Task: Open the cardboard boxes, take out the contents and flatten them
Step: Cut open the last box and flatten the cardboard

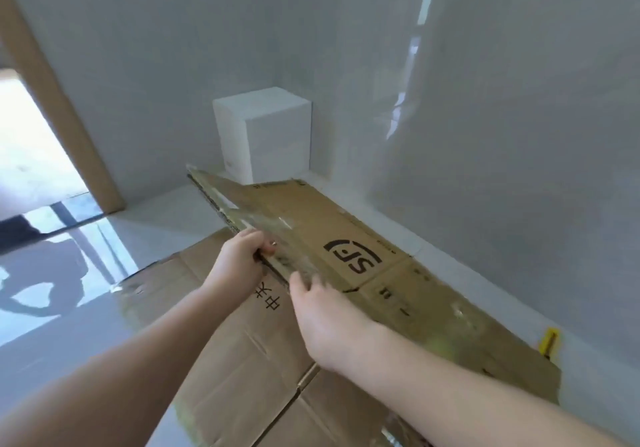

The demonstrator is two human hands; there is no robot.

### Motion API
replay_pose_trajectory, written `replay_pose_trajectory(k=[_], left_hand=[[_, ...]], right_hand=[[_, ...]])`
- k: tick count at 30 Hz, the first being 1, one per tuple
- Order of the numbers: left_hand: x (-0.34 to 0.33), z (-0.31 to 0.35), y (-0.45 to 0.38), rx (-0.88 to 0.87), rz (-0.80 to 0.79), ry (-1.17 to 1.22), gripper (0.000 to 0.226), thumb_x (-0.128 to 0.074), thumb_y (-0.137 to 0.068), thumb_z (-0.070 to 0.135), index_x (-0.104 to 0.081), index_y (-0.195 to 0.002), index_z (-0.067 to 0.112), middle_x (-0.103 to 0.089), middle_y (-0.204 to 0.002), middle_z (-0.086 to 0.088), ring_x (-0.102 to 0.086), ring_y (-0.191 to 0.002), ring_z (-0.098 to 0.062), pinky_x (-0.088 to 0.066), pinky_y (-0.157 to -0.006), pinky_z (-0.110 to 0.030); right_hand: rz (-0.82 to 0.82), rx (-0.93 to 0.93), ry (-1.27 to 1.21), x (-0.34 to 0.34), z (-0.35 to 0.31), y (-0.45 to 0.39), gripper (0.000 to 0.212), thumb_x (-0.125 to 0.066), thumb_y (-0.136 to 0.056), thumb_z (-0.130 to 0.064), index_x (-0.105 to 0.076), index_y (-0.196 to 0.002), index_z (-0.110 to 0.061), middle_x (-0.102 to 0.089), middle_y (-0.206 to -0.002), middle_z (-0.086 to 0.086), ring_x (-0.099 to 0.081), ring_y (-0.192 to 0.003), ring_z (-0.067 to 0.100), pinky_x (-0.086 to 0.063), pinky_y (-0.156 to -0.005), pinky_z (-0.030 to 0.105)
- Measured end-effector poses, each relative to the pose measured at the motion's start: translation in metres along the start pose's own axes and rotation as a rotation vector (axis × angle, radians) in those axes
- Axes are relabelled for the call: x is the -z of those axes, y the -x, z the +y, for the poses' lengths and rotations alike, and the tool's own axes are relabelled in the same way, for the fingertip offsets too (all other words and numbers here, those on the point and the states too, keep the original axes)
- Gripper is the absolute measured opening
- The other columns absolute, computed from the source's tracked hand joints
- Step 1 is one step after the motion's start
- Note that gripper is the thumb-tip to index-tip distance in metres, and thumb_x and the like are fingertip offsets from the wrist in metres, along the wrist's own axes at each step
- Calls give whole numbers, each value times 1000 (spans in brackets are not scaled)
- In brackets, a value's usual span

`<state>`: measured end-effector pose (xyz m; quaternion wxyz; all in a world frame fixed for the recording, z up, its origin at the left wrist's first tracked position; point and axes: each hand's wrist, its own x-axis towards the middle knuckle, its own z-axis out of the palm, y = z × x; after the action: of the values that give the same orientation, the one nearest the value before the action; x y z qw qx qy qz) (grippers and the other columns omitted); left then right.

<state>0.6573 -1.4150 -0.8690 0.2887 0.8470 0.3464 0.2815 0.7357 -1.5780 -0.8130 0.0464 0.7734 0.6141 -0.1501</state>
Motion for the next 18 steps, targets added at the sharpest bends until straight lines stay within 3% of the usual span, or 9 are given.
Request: replay_pose_trajectory(k=[4,7,11,14,18], left_hand=[[-6,-50,33,52,-5,-35,32,-56,-72,-20,-65,-87,7,-57,-95,0,-56,-91,-24,-42,-77,-27],[0,-70,47,53,-18,-123,34,-54,-79,-16,-66,-98,10,-55,-95,6,-52,-88,-15,-38,-77,-22],[19,-109,84,-44,28,-11,59,-55,-61,-30,-55,-74,27,-55,-98,29,-55,-85,5,-48,-67,-18],[40,-140,118,-12,-2,23,61,-56,-59,-33,-53,-74,25,-54,-100,21,-57,-84,-8,-51,-64,-32],[47,-152,145,81,-127,-117,58,-66,-71,-17,-57,-84,39,-51,-93,19,-58,-85,-19,-53,-71,-30]], right_hand=[[-33,55,-54,-62,-32,-19,78,-49,-87,0,0,-148,6,-13,-149,39,-15,-140,47,-18,-117,48],[-67,59,-182,-79,-51,-21,77,-47,-89,0,2,-149,2,-5,-152,37,-4,-144,44,-12,-119,47],[-132,122,-281,-97,-86,-11,82,-50,-90,-2,6,-149,2,6,-154,33,7,-144,43,-3,-120,47],[-196,177,-357,-109,-108,-6,81,-47,-89,1,7,-149,2,7,-155,31,7,-145,41,-1,-120,44],[-276,243,-354,-134,-121,-9,75,-41,-92,1,7,-149,4,4,-154,32,3,-144,44,-3,-120,44]])
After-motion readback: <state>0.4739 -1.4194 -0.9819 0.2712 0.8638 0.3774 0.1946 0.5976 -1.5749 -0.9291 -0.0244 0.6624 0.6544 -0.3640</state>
